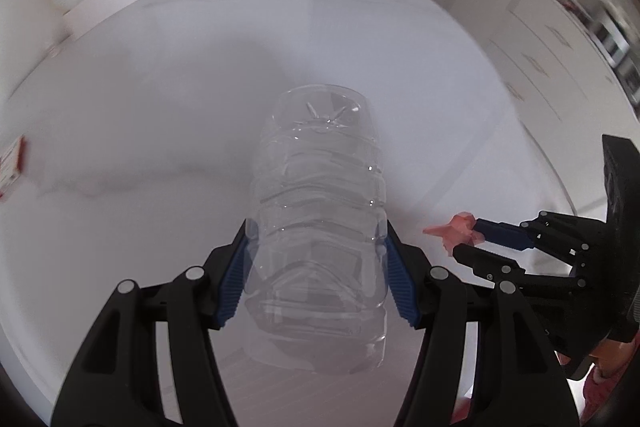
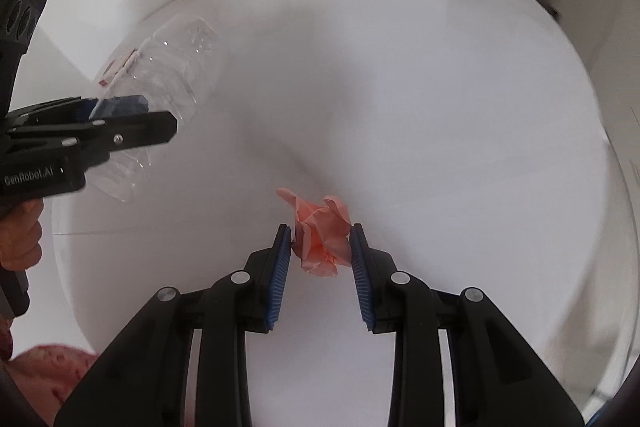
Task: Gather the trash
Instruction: 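Carry both items over the bin and open both tools to drop them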
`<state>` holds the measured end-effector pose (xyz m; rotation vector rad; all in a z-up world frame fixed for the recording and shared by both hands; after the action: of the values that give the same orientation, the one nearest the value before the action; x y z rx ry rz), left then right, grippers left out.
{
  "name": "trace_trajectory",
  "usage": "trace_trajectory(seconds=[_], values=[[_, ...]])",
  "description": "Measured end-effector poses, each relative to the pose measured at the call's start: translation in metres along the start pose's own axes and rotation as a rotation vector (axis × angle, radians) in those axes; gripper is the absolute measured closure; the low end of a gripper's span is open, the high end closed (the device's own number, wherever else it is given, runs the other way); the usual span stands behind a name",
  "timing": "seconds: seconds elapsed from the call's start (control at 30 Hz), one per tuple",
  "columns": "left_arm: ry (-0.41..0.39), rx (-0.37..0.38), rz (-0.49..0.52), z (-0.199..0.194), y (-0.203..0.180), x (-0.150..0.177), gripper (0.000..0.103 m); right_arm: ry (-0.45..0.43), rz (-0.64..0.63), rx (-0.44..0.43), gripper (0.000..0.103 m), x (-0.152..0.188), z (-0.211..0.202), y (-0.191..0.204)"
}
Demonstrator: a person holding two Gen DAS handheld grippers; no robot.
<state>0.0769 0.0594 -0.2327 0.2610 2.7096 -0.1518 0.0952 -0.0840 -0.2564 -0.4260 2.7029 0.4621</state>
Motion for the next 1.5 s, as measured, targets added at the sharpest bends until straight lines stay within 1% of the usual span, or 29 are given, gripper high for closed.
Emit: trace_trajectory(seconds=[0.03,0.1,0.13,0.17,0.23,0.33,0.43,0.6,0.7,0.8,0.83,0.87,0.9,0.93,0.97,1.0,1.13,1.33,1.5], values=[[-0.002,0.014,0.023,-0.004,-0.017,0.004,0.044,-0.005,0.032,0.014,0.072,0.018,-0.014,-0.012],[0.001,0.034,0.059,-0.008,-0.047,0.011,0.043,-0.014,0.078,0.037,0.072,0.042,-0.033,-0.028],[0.006,0.052,0.079,-0.009,-0.064,0.015,0.043,-0.022,0.116,0.055,0.072,0.061,-0.046,-0.041],[0.013,0.071,0.097,-0.010,-0.081,0.020,0.043,-0.026,0.139,0.066,0.072,0.072,-0.052,-0.050],[0.023,0.097,0.126,-0.013,-0.107,0.027,0.043,-0.040,0.210,0.096,0.072,0.107,-0.071,-0.070],[0.038,0.135,0.193,-0.016,-0.157,0.040,0.043,-0.054,0.290,0.127,0.072,0.140,-0.085,-0.088],[0.050,0.166,0.259,-0.019,-0.197,0.051,0.043,-0.075,0.374,0.154,0.072,0.179,-0.102,-0.113],[0.065,0.198,0.360,-0.021,-0.249,0.068,0.043,-0.097,0.444,0.179,0.072,0.205,-0.116,-0.135],[0.069,0.208,0.404,-0.023,-0.270,0.076,0.043,-0.105,0.463,0.188,0.072,0.220,-0.122,-0.144],[0.071,0.205,0.433,-0.023,-0.281,0.082,0.043,-0.117,0.473,0.183,0.072,0.233,-0.130,-0.146],[0.073,0.204,0.438,-0.024,-0.286,0.084,0.043,-0.118,0.475,0.182,0.066,0.236,-0.132,-0.145],[0.076,0.203,0.442,-0.024,-0.289,0.085,0.043,-0.119,0.479,0.181,0.056,0.236,-0.134,-0.147],[0.078,0.201,0.444,-0.024,-0.291,0.086,0.043,-0.126,0.484,0.191,0.032,0.238,-0.136,-0.149],[0.080,0.199,0.448,-0.023,-0.294,0.085,0.043,-0.135,0.488,0.220,0.011,0.241,-0.141,-0.154],[0.083,0.196,0.453,-0.022,-0.298,0.085,0.043,-0.142,0.492,0.254,0.005,0.242,-0.144,-0.156],[0.085,0.193,0.458,-0.021,-0.301,0.086,0.043,-0.148,0.495,0.279,0.002,0.243,-0.146,-0.159],[0.099,0.205,0.478,-0.018,-0.309,0.086,0.043,-0.122,0.552,0.291,0.002,0.253,-0.146,-0.172],[0.098,0.217,0.533,-0.016,-0.321,0.091,0.043,-0.125,0.626,0.326,0.002,0.273,-0.154,-0.191],[0.093,0.231,0.560,-0.012,-0.330,0.094,0.043,-0.133,0.652,0.351,0.002,0.283,-0.161,-0.198]])
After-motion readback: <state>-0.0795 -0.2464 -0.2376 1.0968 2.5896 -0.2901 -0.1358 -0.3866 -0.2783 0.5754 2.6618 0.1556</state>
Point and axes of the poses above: each gripper's, at about its wrist camera, not at the fingertips, and z roughly the way its jaws point, y to its left, x to its underside, the point moved 8 cm from there along z, roughly the way its jaws point, and after that the axes turned 4 degrees about -x, right-handed, at the moved point
